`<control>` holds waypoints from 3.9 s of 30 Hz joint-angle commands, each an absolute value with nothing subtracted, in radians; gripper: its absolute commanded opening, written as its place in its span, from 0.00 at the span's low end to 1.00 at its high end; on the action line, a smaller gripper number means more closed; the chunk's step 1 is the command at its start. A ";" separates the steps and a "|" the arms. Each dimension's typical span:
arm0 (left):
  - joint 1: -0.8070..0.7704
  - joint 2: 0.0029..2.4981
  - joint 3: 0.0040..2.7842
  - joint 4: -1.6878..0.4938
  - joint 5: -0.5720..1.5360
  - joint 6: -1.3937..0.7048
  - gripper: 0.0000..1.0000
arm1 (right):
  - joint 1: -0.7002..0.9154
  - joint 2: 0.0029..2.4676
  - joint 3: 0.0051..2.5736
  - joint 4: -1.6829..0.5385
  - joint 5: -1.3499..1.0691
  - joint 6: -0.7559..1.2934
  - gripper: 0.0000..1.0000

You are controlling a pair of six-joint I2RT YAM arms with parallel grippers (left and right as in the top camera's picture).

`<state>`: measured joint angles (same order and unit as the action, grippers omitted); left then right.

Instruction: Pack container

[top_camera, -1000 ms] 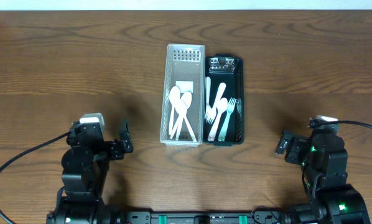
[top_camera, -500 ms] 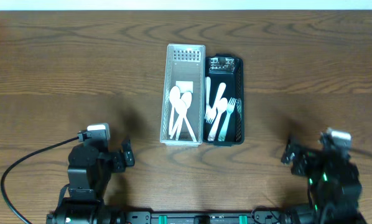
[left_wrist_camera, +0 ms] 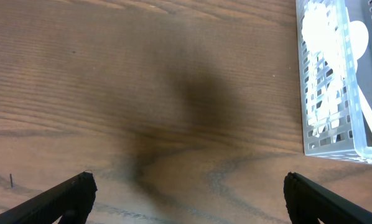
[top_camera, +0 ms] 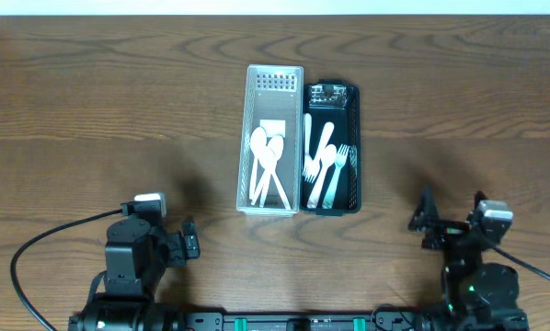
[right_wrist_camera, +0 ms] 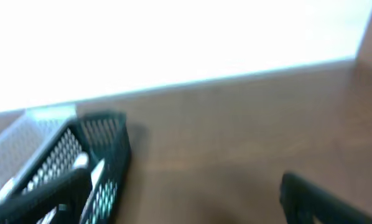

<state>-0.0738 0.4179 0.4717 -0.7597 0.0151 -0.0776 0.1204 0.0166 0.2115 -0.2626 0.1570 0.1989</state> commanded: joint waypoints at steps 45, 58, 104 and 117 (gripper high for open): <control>-0.067 0.379 0.472 -0.772 -0.022 -0.033 0.98 | 0.112 0.006 0.006 -0.073 0.010 0.002 0.99; -0.062 0.053 0.246 -0.524 -0.019 -0.038 0.98 | 0.112 0.006 0.006 -0.073 0.010 0.002 0.99; -0.062 0.004 0.004 -0.073 -0.026 0.004 0.98 | 0.112 0.006 0.006 -0.073 0.010 0.002 0.99; -0.062 0.004 0.004 -0.073 -0.026 0.004 0.98 | 0.112 0.006 0.006 -0.073 0.010 0.002 0.99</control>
<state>-0.0669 0.0093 0.0212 -0.0288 -0.0071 -0.0025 0.1204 0.0120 0.0071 -0.0685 0.0174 0.0139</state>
